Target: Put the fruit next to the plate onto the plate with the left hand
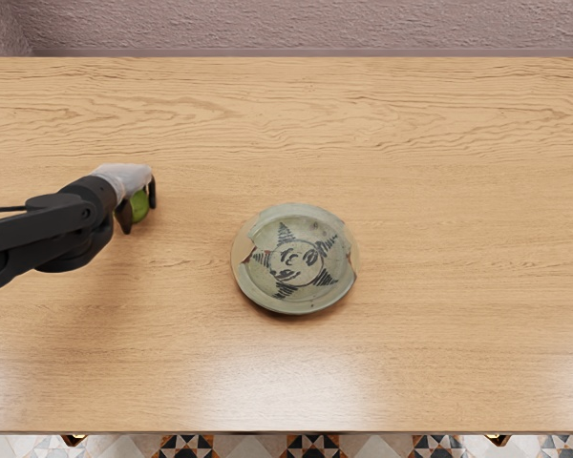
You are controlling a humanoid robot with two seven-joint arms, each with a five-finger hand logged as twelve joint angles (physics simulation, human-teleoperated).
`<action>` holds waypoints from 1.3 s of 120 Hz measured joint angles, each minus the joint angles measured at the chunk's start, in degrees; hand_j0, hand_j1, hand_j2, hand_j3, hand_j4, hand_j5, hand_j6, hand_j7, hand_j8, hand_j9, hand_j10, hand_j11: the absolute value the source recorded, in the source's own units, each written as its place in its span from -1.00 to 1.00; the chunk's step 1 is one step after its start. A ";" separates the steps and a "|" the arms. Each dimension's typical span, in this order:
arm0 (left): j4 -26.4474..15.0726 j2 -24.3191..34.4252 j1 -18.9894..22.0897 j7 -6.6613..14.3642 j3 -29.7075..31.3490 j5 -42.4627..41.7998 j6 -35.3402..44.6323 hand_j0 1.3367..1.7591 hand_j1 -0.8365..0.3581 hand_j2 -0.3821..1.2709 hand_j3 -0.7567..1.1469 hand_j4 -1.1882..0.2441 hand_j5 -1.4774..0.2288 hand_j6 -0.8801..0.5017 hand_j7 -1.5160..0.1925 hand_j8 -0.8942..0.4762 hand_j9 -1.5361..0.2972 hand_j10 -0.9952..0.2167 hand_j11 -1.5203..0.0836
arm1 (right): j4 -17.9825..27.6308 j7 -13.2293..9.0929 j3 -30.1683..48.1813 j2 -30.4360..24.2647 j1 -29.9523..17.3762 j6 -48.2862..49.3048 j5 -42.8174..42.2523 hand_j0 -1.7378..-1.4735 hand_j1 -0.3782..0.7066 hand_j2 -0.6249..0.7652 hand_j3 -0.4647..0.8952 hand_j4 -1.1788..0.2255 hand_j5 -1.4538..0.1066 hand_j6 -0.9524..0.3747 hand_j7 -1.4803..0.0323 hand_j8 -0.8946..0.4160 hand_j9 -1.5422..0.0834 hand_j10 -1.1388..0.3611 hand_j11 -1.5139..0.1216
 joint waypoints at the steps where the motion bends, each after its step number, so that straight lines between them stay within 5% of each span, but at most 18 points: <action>1: -0.01 0.01 0.00 0.00 0.00 -0.04 -0.01 0.47 -0.03 -0.22 -0.20 -0.26 -0.26 -0.07 -0.23 0.14 -0.29 -0.14 -0.19 | 0.00 0.00 0.00 0.00 0.01 0.00 0.00 -0.40 -0.95 -0.10 -0.32 0.68 0.86 0.43 0.96 0.36 0.90 0.52 0.85; 39: -2.19 0.46 -3.04 -0.06 -0.48 -1.39 -0.67 0.48 0.08 -0.38 -0.20 -0.23 -0.40 -0.09 -0.34 0.13 -0.36 -0.22 -0.24 | 0.00 0.00 0.00 0.00 0.07 0.00 0.00 -0.40 -0.95 -0.10 -0.32 0.68 0.86 0.44 0.96 0.37 0.90 0.52 0.85; 77: -7.06 0.19 -8.23 -0.12 -0.91 -3.64 -1.80 0.50 -0.04 -0.13 -0.20 -0.19 -0.44 -0.10 -0.33 0.03 -0.35 -0.26 -0.24 | 0.00 0.00 0.04 0.00 0.13 0.00 0.00 -0.40 -0.95 -0.10 -0.32 0.68 0.86 0.44 0.96 0.37 0.90 0.52 0.85; 94: -10.64 -0.11 -8.35 -0.10 -1.79 -3.96 -1.86 0.50 0.06 -0.27 -0.20 -0.18 -0.45 -0.13 -0.33 -0.01 -0.35 -0.28 -0.23 | 0.00 0.00 0.07 0.00 0.13 0.00 0.00 -0.40 -0.95 -0.10 -0.32 0.68 0.86 0.44 0.96 0.37 0.90 0.52 0.85; 111: -13.17 -1.60 -8.79 -0.09 -2.84 -3.97 -1.84 0.51 0.04 -0.19 -0.20 -0.18 -0.45 -0.15 -0.32 -0.04 -0.35 -0.31 -0.22 | 0.00 0.00 0.07 0.00 0.15 0.00 0.00 -0.40 -0.95 -0.10 -0.32 0.68 0.86 0.44 0.96 0.37 0.90 0.52 0.85; 135: -14.25 -4.03 -10.52 -0.11 -3.73 -4.16 -1.96 0.52 -0.02 -0.06 -0.20 -0.16 -0.47 -0.14 -0.32 -0.03 -0.34 -0.31 -0.22 | 0.00 0.00 0.07 0.00 0.14 0.00 0.00 -0.40 -0.95 -0.10 -0.32 0.68 0.86 0.44 0.96 0.37 0.90 0.52 0.85; 156: -14.59 -6.93 -11.09 -0.12 -3.92 -4.04 -2.43 0.51 0.01 -0.15 -0.20 -0.17 -0.45 -0.17 -0.30 -0.05 -0.33 -0.34 -0.23 | 0.00 0.00 0.07 0.00 0.14 0.00 0.00 -0.40 -0.95 -0.10 -0.32 0.68 0.86 0.44 0.96 0.37 0.90 0.52 0.85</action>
